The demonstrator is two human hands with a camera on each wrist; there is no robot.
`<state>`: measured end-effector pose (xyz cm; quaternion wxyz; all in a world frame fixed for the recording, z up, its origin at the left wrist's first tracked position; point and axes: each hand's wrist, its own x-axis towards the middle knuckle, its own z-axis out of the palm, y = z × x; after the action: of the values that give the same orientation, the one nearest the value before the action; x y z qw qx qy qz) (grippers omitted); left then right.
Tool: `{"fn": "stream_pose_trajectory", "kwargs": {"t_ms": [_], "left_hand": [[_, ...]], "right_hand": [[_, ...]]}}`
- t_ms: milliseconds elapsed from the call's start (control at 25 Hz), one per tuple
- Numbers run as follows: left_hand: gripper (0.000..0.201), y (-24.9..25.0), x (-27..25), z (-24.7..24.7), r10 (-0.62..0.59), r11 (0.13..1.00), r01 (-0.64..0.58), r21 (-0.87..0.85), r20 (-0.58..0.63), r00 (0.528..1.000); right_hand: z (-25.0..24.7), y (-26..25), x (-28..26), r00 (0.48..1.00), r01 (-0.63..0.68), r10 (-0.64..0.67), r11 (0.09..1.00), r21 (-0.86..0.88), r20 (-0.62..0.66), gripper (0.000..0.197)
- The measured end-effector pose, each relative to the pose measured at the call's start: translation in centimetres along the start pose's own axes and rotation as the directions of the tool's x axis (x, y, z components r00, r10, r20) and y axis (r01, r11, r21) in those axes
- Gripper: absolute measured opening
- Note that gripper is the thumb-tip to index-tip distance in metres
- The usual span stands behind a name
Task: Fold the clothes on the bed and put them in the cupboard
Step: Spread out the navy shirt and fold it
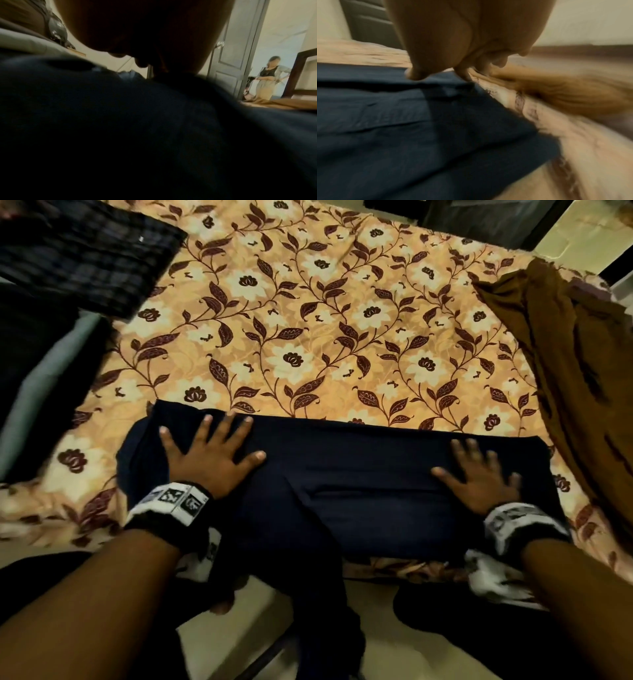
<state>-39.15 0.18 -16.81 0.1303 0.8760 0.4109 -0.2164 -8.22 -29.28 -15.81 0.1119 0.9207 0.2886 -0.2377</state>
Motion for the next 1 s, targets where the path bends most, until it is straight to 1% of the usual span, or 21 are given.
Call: {"fn": "stream_pose_trajectory", "kwargs": {"t_ms": [40, 80, 120, 160, 200, 240, 280, 320, 360, 400, 440, 480, 520, 600, 680, 720, 800, 840, 880, 920, 1000], "left_hand": [[0.073, -2.4, -0.8, -0.7, -0.117, 0.993, 0.115, -0.029, -0.065, 0.991], [0.072, -3.9, -1.8, -1.4, -0.197, 0.979, 0.186, -0.087, -0.141, 0.970], [0.069, -4.3, -2.8, -1.9, -0.209, 0.973, 0.180, -0.145, -0.223, 0.952], [0.065, -3.9, -4.0, -2.3, -0.183, 0.965, 0.112, -0.236, -0.304, 0.935], [0.061, -2.8, -4.8, -2.4, -0.163, 0.931, 0.019, -0.364, -0.370, 0.915], [0.057, -1.8, -6.1, -2.1, -0.192, 0.856, -0.047, -0.514, -0.403, 0.895], [0.050, -0.9, -7.6, -1.5, -0.274, 0.739, -0.056, -0.672, -0.375, 0.886], [0.043, -0.3, -8.8, -0.4, -0.377, 0.585, -0.032, -0.810, -0.307, 0.874], [0.038, 0.1, -10.1, 0.5, -0.476, 0.424, 0.021, -0.905, -0.203, 0.856], [0.037, 0.1, -10.5, 1.7, -0.539, 0.277, 0.091, -0.957, -0.076, 0.839], [0.040, 0.0, -10.7, 2.7, -0.566, 0.159, 0.161, -0.974, 0.044, 0.823], [0.044, -0.1, -10.7, 3.5, -0.564, 0.068, 0.213, -0.975, 0.138, 0.814], [0.043, -0.4, -10.3, 4.0, -0.534, 0.016, 0.250, -0.968, 0.203, 0.821], [0.033, -1.0, -10.1, 4.6, -0.467, -0.037, 0.263, -0.964, 0.249, 0.848], [0.033, -1.2, -10.6, 5.0, -0.417, -0.021, 0.317, -0.948, 0.297, 0.859], [0.034, -1.2, -10.9, 5.3, -0.376, 0.013, 0.367, -0.930, 0.335, 0.864], [0.041, -0.3, -11.9, 5.6, -0.228, 0.105, 0.470, -0.876, 0.439, 0.869], [0.041, 0.4, -12.3, 5.5, -0.162, 0.160, 0.488, -0.858, 0.465, 0.870], [0.041, 1.0, -12.4, 5.5, -0.125, 0.187, 0.486, -0.854, 0.470, 0.874], [0.044, 1.5, -12.2, 5.4, -0.104, 0.169, 0.474, -0.864, 0.463, 0.880], [0.046, 2.6, -12.6, 4.1, -0.036, 0.036, 0.454, -0.890, 0.453, 0.891]], "right_hand": [[-0.5, 3.6, -0.3, 0.986, -0.165, 0.165, 0.986, 0.000, 0.006, 0.129], [-1.3, 6.6, -0.7, 0.960, -0.279, 0.279, 0.960, -0.010, -0.012, 0.141], [-2.1, 8.3, -1.5, 0.942, -0.335, 0.333, 0.942, -0.033, -0.044, 0.140], [-2.6, 8.2, -3.0, 0.950, -0.307, 0.301, 0.949, -0.072, -0.080, 0.129], [-3.1, 6.1, -4.8, 0.975, -0.192, 0.181, 0.979, -0.074, -0.130, 0.114], [-3.5, 2.4, -7.0, 0.980, -0.044, 0.043, 0.999, 0.004, -0.195, 0.097], [-3.3, -1.8, -9.1, 0.977, 0.109, -0.081, 0.984, 0.141, -0.196, 0.075], [-2.4, -5.7, -10.8, 0.965, 0.253, -0.228, 0.938, 0.237, -0.127, 0.050], [-0.7, -9.2, -12.4, 0.936, 0.346, -0.348, 0.891, 0.293, -0.047, 0.030], [1.5, -12.5, -14.1, 0.892, 0.428, -0.452, 0.853, 0.299, 0.013, 0.020], [4.1, -15.1, -15.0, 0.847, 0.486, -0.525, 0.827, 0.281, 0.081, 0.018], [6.2, -16.8, -15.4, 0.818, 0.500, -0.551, 0.823, 0.269, 0.166, 0.023], [8.0, -17.8, -15.4, 0.798, 0.491, -0.543, 0.837, 0.240, 0.260, 0.031], [9.5, -18.0, -14.8, 0.762, 0.537, -0.524, 0.840, 0.083, 0.381, 0.046], [9.0, -17.5, -14.1, 0.731, 0.622, -0.540, 0.779, -0.081, 0.417, 0.046], [8.5, -17.4, -13.7, 0.720, 0.641, -0.542, 0.759, -0.115, 0.434, 0.042], [7.4, -17.7, -13.4, 0.715, 0.651, -0.522, 0.739, -0.172, 0.465, 0.040], [7.1, -17.9, -13.4, 0.718, 0.650, -0.520, 0.738, -0.179, 0.463, 0.042], [6.8, -18.1, -13.3, 0.717, 0.651, -0.529, 0.742, -0.162, 0.454, 0.047], [7.0, -18.2, -13.2, 0.720, 0.644, -0.532, 0.752, -0.142, 0.445, 0.055], [7.5, -18.4, -13.7, 0.737, 0.610, -0.513, 0.785, -0.107, 0.440, 0.075]]}}
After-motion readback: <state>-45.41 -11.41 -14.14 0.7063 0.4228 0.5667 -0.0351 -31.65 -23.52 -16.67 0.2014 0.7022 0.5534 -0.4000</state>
